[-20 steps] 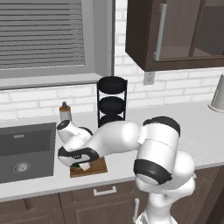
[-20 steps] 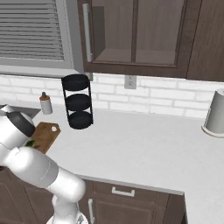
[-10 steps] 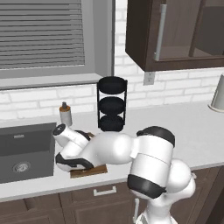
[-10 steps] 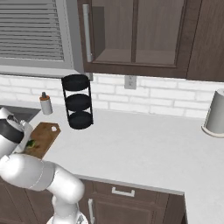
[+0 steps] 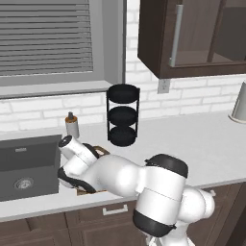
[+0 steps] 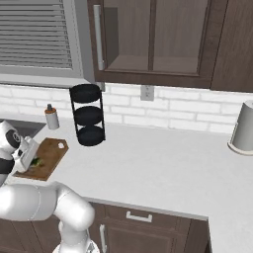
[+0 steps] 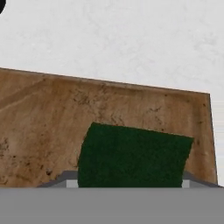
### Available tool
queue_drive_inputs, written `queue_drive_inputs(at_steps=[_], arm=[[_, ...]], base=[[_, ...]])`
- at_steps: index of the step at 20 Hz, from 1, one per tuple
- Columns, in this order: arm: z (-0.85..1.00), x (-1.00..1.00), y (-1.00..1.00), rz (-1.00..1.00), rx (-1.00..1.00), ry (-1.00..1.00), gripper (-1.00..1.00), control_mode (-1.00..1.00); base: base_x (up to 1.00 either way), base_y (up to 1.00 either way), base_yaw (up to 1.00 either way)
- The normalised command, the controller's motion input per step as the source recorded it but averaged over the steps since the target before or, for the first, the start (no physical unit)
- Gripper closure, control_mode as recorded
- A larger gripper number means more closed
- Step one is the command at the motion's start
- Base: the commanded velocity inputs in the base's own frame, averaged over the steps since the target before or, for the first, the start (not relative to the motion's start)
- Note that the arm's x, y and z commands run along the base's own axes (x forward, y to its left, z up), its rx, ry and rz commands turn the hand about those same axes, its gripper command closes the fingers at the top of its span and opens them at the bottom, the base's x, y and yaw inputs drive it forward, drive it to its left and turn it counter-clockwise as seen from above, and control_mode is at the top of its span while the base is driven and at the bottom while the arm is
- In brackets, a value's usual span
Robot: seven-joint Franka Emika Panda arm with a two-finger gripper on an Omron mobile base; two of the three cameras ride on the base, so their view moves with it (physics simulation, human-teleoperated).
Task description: Pick up the sponge from the counter and clean the cutting board by briefly scrubbing or pressing down on the cutting board. Once finished, release the sponge.
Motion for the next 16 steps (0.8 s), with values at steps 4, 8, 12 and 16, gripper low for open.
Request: queue_drive_inputs(at_steps=[4, 8, 12, 16], arm=[[-0.23, -0.23, -0.54, 0.00, -0.04, 0.00, 1.00, -1.00], [-0.30, -0.24, -0.53, 0.00, -0.06, 0.00, 1.00, -1.00], [-0.41, -0.09, -0.60, 0.00, -0.04, -0.03, 1.00, -1.00], [-0.33, 0.00, -0.71, 0.00, 0.00, 0.00, 1.00, -1.00]], base=[[0.00, 0.00, 0.00], [0.00, 0.00, 0.00], [0.00, 0.00, 0.00], [0.00, 0.00, 0.00]])
